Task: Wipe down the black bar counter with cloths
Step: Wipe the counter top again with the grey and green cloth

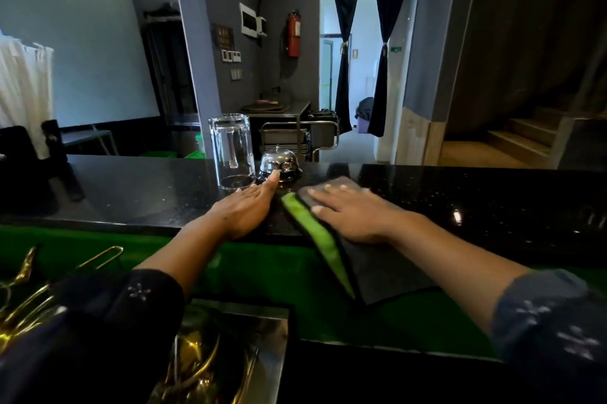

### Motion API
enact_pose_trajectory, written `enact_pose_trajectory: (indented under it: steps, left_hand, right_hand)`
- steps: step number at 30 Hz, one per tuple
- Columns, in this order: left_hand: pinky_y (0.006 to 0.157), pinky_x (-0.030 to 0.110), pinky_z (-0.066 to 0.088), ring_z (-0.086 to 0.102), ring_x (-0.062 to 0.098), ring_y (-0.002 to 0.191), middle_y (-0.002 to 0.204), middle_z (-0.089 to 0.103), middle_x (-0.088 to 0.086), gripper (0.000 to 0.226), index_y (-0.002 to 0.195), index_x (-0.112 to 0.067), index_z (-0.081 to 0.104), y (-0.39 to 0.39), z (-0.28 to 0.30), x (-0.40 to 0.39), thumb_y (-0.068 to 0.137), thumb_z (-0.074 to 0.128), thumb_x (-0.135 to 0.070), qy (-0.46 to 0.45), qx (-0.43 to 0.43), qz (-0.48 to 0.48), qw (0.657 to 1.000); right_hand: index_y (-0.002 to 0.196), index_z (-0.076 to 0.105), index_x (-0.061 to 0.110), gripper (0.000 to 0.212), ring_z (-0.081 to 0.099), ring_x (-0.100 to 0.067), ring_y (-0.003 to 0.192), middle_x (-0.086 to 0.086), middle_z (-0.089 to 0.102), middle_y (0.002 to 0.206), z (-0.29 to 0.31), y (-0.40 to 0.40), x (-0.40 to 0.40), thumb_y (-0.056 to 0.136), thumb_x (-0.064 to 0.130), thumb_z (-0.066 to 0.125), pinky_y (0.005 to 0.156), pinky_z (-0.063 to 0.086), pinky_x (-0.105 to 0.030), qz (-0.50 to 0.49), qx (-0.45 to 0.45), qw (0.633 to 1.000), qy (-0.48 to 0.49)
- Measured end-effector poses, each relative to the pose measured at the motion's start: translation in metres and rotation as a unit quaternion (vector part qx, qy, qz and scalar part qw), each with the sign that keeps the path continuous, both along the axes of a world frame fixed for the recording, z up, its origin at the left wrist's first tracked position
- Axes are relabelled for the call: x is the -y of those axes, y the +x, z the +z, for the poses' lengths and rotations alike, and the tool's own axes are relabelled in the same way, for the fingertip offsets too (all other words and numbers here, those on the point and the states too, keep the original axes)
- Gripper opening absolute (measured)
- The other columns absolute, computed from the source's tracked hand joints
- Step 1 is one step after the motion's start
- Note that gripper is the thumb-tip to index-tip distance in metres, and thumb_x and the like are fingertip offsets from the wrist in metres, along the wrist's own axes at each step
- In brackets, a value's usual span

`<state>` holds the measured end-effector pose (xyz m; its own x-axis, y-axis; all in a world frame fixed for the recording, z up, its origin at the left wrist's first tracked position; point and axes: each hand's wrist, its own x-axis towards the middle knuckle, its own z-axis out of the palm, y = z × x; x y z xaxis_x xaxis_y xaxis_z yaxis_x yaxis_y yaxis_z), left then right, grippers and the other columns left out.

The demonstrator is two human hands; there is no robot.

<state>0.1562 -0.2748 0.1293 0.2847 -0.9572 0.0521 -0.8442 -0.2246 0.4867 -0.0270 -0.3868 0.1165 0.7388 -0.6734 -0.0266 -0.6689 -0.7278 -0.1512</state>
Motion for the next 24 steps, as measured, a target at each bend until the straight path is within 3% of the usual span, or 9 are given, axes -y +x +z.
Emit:
enact_pose_trajectory:
  steps: [2, 5, 10, 17, 24]
  left_hand:
    - [0.119, 0.039, 0.007, 0.013, 0.014, 0.146, 0.159, 0.019, -0.002, 0.071, 0.151, -0.032, 0.016, 0.002, 0.001, -0.009, 0.091, 0.001, -0.066, -0.025, -0.033, -0.021, 0.999]
    - [0.116, 0.031, 0.001, 0.008, 0.012, 0.146, 0.16, 0.014, 0.0, 0.068, 0.152, -0.024, 0.014, 0.007, 0.005, -0.022, 0.095, 0.005, -0.059, -0.011, 0.039, -0.036, 0.999]
    - [0.118, 0.037, -0.002, 0.001, 0.013, 0.147, 0.161, 0.007, 0.002, 0.068, 0.153, -0.022, 0.01, 0.039, 0.002, -0.044, 0.095, 0.006, -0.058, 0.053, 0.094, -0.006, 0.994]
    - [0.117, 0.036, -0.008, -0.011, 0.014, 0.146, 0.16, -0.009, -0.001, 0.06, 0.153, -0.023, -0.003, 0.05, -0.008, -0.041, 0.1, 0.005, -0.05, 0.112, 0.101, 0.007, 0.988]
    - [0.116, 0.032, -0.007, -0.004, 0.011, 0.146, 0.16, 0.001, -0.002, 0.061, 0.151, -0.03, 0.001, 0.034, 0.008, -0.057, 0.096, -0.003, -0.055, 0.081, 0.031, 0.008, 0.996]
  right_hand:
    - [0.154, 0.007, 0.043, 0.056, 0.0, -0.02, 0.151, 0.007, 0.001, 0.165, 0.003, -0.036, 0.015, 0.1, 0.058, 0.015, 0.117, -0.001, -0.052, -0.058, -0.001, 0.998, 0.004]
    - [0.154, 0.008, 0.043, 0.057, 0.001, -0.025, 0.151, 0.004, 0.002, 0.165, 0.004, -0.069, 0.043, 0.1, 0.06, 0.014, 0.116, -0.001, -0.056, -0.159, -0.007, 0.987, -0.006]
    - [0.156, 0.006, 0.036, 0.061, 0.005, -0.029, 0.151, -0.003, 0.003, 0.165, 0.001, -0.04, 0.046, 0.099, 0.058, 0.011, 0.118, 0.002, -0.057, -0.196, -0.031, 0.98, -0.025]
    - [0.157, 0.003, 0.03, 0.062, 0.001, -0.032, 0.151, -0.008, 0.0, 0.165, 0.005, 0.051, -0.005, 0.1, 0.053, 0.01, 0.118, -0.002, -0.057, -0.125, -0.021, 0.992, -0.024]
    - [0.156, 0.006, 0.034, 0.062, -0.001, -0.028, 0.151, -0.003, -0.001, 0.165, 0.001, 0.097, -0.036, 0.099, 0.057, 0.013, 0.118, -0.004, -0.055, -0.044, -0.005, 0.999, -0.005]
